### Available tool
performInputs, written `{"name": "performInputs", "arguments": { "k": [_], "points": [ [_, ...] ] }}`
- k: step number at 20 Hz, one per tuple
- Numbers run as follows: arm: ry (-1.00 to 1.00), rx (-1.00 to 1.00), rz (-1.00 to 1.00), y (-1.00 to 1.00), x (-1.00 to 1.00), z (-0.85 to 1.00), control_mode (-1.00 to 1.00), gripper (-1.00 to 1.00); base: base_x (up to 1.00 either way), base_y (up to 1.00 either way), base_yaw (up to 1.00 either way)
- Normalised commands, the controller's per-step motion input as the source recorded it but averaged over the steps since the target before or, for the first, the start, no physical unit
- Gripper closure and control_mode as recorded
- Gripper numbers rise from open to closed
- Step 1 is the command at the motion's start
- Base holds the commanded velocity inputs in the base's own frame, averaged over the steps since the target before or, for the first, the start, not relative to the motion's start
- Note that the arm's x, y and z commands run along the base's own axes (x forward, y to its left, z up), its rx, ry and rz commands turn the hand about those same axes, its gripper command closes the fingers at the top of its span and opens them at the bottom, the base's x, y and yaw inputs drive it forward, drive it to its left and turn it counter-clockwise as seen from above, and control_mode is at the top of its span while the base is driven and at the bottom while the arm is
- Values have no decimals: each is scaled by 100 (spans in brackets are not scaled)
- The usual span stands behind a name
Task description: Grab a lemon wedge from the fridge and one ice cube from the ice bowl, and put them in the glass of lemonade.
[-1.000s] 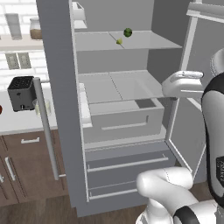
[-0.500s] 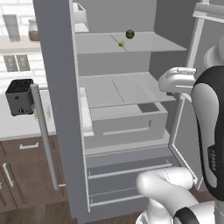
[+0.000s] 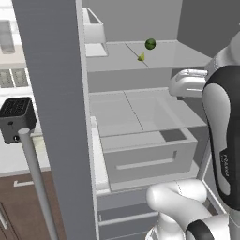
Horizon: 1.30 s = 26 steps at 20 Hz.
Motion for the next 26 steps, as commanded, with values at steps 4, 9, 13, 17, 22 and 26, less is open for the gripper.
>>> {"name": "performInputs", "arguments": {
  "k": [4, 9, 13, 17, 22, 26],
  "points": [
    [0, 0, 0, 0, 0, 0, 100, -100, 75, -11, 0],
    [-1, 0, 0, -1, 36, 0, -100, -100, 30, -3, 0],
    [-8, 0, 0, 0, 57, 4, -100, -100, 0, 0, 0],
    [-11, 0, 0, 0, 34, 7, -100, -100, 0, 0, 0],
    [-12, 4, 0, -1, 14, 5, -100, -100, 0, 0, 0],
    [-29, 8, -4, 4, -30, 0, -100, -100, 0, 0, 0]
  ]
}}
